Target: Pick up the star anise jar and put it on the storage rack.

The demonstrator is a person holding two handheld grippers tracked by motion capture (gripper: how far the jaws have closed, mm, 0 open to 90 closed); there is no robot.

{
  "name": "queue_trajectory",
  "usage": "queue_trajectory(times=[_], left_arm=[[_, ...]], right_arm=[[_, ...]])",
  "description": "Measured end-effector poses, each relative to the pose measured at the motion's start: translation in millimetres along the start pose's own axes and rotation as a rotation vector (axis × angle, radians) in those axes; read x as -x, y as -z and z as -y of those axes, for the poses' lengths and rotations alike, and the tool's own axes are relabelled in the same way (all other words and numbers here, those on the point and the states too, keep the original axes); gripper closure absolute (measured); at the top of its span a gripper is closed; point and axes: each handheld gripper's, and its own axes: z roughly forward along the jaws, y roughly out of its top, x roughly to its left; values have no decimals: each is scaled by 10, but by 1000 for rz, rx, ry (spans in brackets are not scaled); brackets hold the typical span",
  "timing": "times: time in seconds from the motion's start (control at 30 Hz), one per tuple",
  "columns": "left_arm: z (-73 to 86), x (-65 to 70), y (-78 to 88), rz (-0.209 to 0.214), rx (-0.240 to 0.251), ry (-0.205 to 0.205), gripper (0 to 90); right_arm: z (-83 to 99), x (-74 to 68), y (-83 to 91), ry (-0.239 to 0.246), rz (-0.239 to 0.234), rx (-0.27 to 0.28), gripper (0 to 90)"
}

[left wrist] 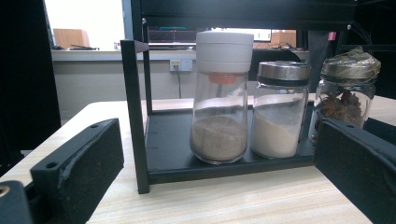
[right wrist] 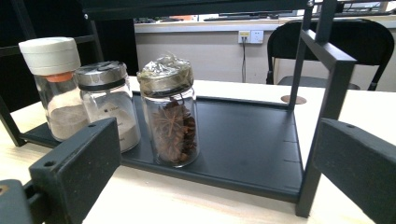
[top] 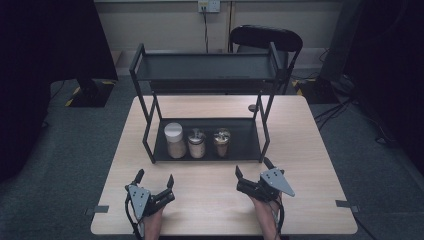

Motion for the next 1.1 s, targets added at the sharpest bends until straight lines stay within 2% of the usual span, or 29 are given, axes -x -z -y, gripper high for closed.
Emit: queue_trajectory(times=[0.43,1.1], left_arm=[[0,0,0,0,0,0,11],[2,1,1,-1,1,0,11]], right_arm=[[95,8,101,-12,36,4,1],[273,-96,205,-30,132,35,7]])
